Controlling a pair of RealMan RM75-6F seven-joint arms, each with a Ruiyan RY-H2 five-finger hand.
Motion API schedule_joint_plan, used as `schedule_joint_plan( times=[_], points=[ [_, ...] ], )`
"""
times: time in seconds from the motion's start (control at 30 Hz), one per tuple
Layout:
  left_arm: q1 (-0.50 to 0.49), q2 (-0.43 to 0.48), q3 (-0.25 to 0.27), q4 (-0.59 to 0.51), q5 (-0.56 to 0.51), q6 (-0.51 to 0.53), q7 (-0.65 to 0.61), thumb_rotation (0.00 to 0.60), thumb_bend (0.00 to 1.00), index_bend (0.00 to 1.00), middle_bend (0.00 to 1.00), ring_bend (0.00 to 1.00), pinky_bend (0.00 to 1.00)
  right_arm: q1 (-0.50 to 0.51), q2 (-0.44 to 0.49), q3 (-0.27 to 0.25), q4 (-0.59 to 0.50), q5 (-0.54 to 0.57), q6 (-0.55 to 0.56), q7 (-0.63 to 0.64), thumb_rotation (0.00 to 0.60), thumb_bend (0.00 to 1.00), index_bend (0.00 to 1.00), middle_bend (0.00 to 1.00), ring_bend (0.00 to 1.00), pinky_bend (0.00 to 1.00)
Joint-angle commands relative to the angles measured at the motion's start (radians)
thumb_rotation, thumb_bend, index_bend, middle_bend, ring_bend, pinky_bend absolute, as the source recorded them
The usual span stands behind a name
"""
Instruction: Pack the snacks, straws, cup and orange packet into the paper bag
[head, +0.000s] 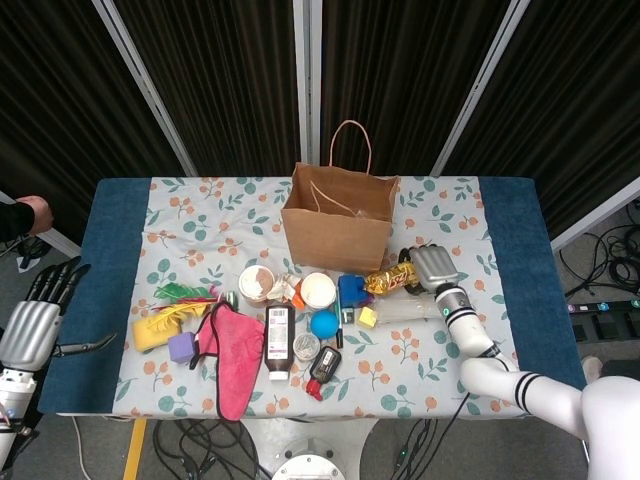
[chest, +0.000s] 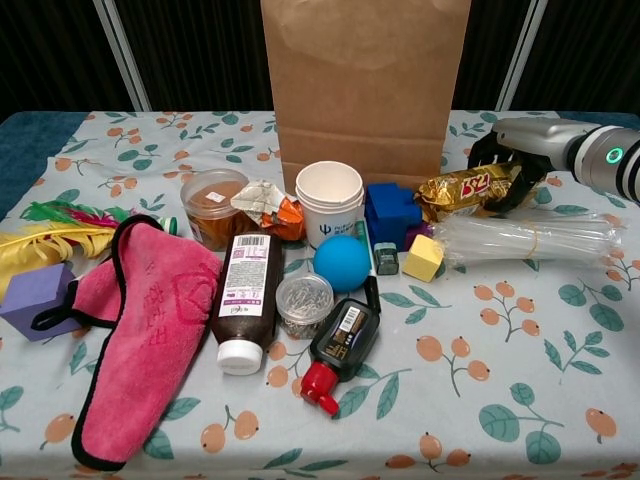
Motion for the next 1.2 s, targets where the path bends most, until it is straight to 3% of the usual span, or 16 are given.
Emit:
schedule_joint_plan(
  times=[0.03, 0.37, 0.57, 0.67, 0.8, 0.93, 1.2],
  points=[
    [-0.002, 0.001, -0.001, -0.007, 0.004, 0.001, 0.004, 0.220, 0.00, 0.06, 0.04, 0.03, 0.07, -0.021, 0.045, 0.010, -0.061, -0.039, 0.045, 0.020, 0.600, 0.29, 0.62, 0.50, 0.36, 0.32],
    [-0.002, 0.005, 0.011, -0.046, 0.031, 0.011, 0.030, 0.221, 0.00, 0.06, 0.04, 0.03, 0.07, -0.142, 0.380, 0.052, -0.466, -0.180, 0.231, 0.111, 0.600, 0.29, 0.62, 0.50, 0.36, 0.32],
    [-0.005, 0.008, 0.013, -0.076, 0.048, 0.019, 0.049, 0.219, 0.00, 0.06, 0.04, 0.03, 0.07, -0.197, 0.515, 0.148, -0.651, -0.232, 0.352, 0.237, 0.600, 0.29, 0.62, 0.51, 0.36, 0.33],
    [-0.007, 0.014, 0.012, -0.090, 0.054, 0.022, 0.057, 0.220, 0.00, 0.06, 0.04, 0.03, 0.07, -0.187, 0.540, 0.193, -0.688, -0.232, 0.394, 0.213, 0.600, 0.29, 0.62, 0.51, 0.36, 0.33],
    [-0.007, 0.024, 0.010, -0.104, 0.055, 0.026, 0.059, 0.220, 0.00, 0.06, 0.04, 0.03, 0.07, -0.138, 0.548, 0.228, -0.700, -0.240, 0.449, 0.033, 0.600, 0.29, 0.62, 0.51, 0.36, 0.33],
    [-0.007, 0.028, 0.007, -0.110, 0.052, 0.029, 0.053, 0.221, 0.00, 0.06, 0.04, 0.03, 0.07, -0.050, 0.520, 0.232, -0.611, -0.310, 0.533, -0.341, 0.600, 0.28, 0.62, 0.51, 0.37, 0.33],
    [-0.005, 0.022, 0.002, -0.101, 0.039, 0.030, 0.020, 0.222, 0.00, 0.06, 0.04, 0.03, 0.07, 0.086, 0.489, 0.231, -0.541, -0.321, 0.516, -0.777, 0.600, 0.28, 0.63, 0.51, 0.38, 0.31]
  ],
)
